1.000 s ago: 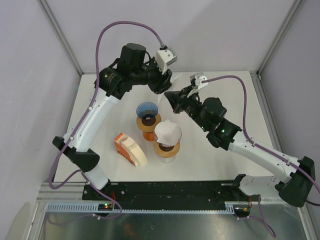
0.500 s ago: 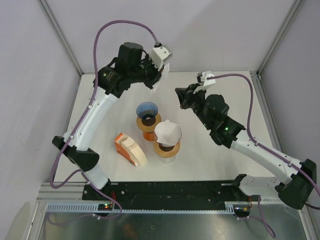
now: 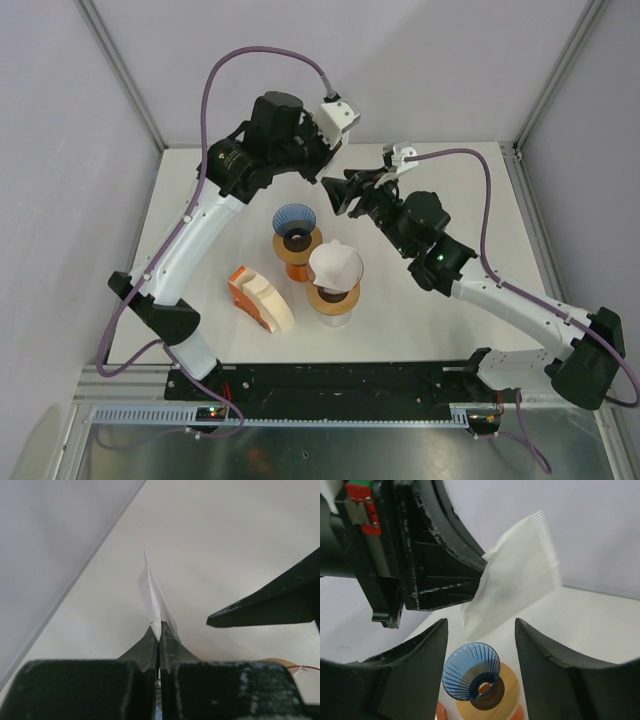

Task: Place the coffee filter in the dripper
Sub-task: Place the coffee filter in the coffee dripper.

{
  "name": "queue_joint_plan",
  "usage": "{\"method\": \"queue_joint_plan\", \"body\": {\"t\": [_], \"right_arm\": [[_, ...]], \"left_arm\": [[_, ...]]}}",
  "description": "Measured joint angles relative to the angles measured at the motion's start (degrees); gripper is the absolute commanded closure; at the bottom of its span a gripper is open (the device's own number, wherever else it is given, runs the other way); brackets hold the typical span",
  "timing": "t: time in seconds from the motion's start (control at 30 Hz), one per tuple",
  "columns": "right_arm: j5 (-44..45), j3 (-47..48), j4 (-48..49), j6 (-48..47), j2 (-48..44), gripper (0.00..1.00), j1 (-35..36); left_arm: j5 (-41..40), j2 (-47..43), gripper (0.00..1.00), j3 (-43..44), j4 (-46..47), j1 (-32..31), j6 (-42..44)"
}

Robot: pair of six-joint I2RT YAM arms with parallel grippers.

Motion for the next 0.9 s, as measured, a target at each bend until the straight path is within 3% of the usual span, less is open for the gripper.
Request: {"method": "queue_joint_plan", "body": {"t": [0.13, 0.27, 0.53, 0.73, 0.9], "right_arm": [[-0.22, 0.15, 1.88, 0.35, 1.62, 0.32, 0.96], [2.21, 0.15, 2.27, -0.31, 3.17, 0.46, 1.99], [7.63, 0.17, 5.75, -0.83, 4.28, 0.42, 2.86], [10.36, 0.17, 6.86, -1.62, 5.38, 0.53, 3.19], [11.63, 0.28, 6.95, -1.86, 5.4, 0.53, 3.34]], "left_arm": [[1.7, 0.24, 1.0, 0.63, 0.09, -0.07, -1.66], [3.72, 0.44, 1.0, 1.05, 0.74, -0.02, -3.87], [6.45, 0.76, 1.0, 1.07, 0.87, -0.02, -6.01], [6.88, 1.05, 1.0, 1.07, 1.27, 0.04, -6.43], [6.34, 1.09, 1.0, 1.07, 1.29, 0.04, -6.29]]}}
